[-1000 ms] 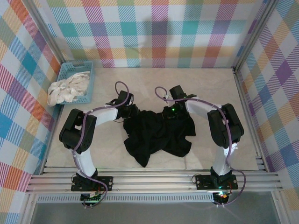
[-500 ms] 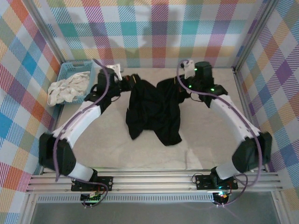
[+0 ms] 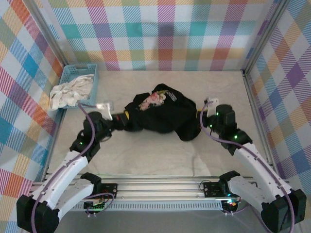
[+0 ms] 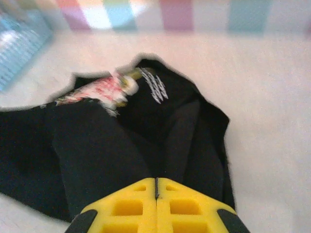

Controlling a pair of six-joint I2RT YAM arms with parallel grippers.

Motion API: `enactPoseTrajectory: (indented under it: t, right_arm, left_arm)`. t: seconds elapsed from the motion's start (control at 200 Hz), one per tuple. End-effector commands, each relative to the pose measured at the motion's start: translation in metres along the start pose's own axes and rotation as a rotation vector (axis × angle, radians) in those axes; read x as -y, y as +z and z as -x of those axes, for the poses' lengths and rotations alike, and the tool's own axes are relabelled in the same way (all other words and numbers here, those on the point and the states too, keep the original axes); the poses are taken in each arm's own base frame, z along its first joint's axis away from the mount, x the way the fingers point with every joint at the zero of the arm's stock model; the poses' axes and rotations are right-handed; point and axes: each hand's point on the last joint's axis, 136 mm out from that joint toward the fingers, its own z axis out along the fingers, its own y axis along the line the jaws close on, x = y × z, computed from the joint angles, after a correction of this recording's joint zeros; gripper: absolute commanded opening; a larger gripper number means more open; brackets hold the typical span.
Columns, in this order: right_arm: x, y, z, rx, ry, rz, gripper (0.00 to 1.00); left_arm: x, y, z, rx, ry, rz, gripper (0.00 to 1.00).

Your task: Fold the inside-out t-shirt

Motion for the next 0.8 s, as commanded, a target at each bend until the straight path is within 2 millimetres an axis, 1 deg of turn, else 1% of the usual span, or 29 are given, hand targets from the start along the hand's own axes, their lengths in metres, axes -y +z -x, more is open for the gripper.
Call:
enactPoseTrajectory:
  t: [0.0,0.055,0.11,0.135,0.185,0.26,0.315,0.38,0.475,0.535,0.55,0.63,0.7,0.735,0.8]
  right_arm:
    - [0.021,0.003,-0.039,-0.053,0.138,-0.095,0.06]
    - [0.017,0.010,-0.056,-0.111,0.158,-0.071,0.17]
    - [0.005,0.016,-0.062,-0.153,0.133,-0.016,0.26]
    - [-0.002,0.019,-0.059,-0.155,0.104,0.010,0.31]
    - [-0.026,0.023,-0.052,-0.144,0.015,0.100,0.39]
    - [-0.067,0.031,-0.044,-0.130,-0.130,0.236,0.49]
    - [-0.094,0.040,-0.046,-0.161,-0.235,0.311,0.53]
    - [-0.117,0.057,-0.052,-0.219,-0.335,0.356,0.56]
    - [-0.133,0.090,-0.063,-0.318,-0.399,0.379,0.58]
    - [-0.141,0.110,-0.064,-0.364,-0.397,0.390,0.60]
    - [-0.143,0.115,-0.064,-0.369,-0.425,0.399,0.60]
    - [-0.153,0.140,-0.066,-0.414,-0.453,0.422,0.62]
    - [-0.156,0.160,-0.071,-0.450,-0.490,0.418,0.65]
    - [-0.157,0.169,-0.077,-0.479,-0.513,0.424,0.65]
    - [-0.154,0.185,-0.085,-0.516,-0.551,0.411,0.65]
  left_arm:
    - [-0.020,0.000,-0.038,-0.067,-0.070,0.025,0.00]
    - [-0.023,0.002,-0.053,-0.105,-0.082,0.020,0.00]
    - [-0.026,0.003,-0.065,-0.143,-0.079,0.023,0.01]
    - [-0.027,0.002,-0.070,-0.159,-0.077,0.029,0.01]
    - [-0.030,0.001,-0.077,-0.181,-0.076,0.040,0.01]
    - [-0.036,-0.002,-0.084,-0.193,-0.075,0.062,0.01]
    - [-0.041,-0.006,-0.088,-0.195,-0.071,0.082,0.01]
    - [-0.048,-0.010,-0.090,-0.189,-0.064,0.120,0.01]
    - [-0.053,-0.017,-0.089,-0.168,-0.052,0.142,0.01]
    - [-0.053,-0.019,-0.087,-0.151,-0.049,0.146,0.01]
    - [-0.054,-0.020,-0.087,-0.149,-0.049,0.148,0.01]
    - [-0.053,-0.022,-0.086,-0.143,-0.041,0.149,0.02]
    - [-0.053,-0.022,-0.085,-0.144,-0.031,0.151,0.02]
    - [-0.054,-0.022,-0.086,-0.149,-0.027,0.151,0.02]
    - [-0.054,-0.021,-0.086,-0.154,-0.023,0.151,0.01]
